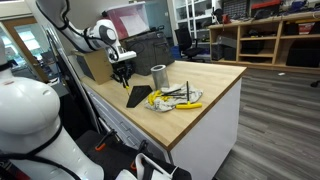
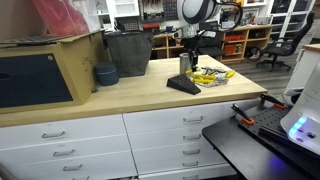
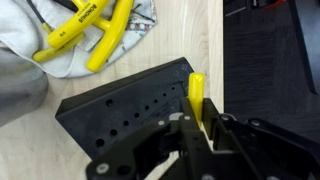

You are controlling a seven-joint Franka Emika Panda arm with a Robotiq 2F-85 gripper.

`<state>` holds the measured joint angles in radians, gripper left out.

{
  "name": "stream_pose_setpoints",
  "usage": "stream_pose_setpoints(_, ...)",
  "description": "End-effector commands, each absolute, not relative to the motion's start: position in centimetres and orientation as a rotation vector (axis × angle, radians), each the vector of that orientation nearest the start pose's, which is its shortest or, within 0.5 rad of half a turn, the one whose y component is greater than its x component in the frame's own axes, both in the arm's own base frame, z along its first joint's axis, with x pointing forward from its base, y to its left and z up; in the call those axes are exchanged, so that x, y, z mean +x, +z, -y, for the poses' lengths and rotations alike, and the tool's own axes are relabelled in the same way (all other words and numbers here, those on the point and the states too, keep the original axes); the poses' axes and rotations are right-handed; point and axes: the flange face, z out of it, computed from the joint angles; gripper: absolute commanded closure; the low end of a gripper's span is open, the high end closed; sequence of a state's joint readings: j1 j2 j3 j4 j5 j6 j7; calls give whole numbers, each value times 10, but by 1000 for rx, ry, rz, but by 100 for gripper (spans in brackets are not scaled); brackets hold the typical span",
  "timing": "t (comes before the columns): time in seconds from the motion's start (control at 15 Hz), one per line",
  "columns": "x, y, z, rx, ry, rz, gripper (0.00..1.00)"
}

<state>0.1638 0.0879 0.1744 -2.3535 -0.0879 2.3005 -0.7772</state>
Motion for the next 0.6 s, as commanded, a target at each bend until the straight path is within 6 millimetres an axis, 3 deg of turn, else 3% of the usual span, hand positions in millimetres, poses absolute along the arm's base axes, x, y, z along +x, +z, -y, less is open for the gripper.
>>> stream_pose_setpoints(0.0,465,278,-161,-2599,225,1728,96)
stream_pose_setpoints(0.53,465,279,-160,-2603,223,1691,96)
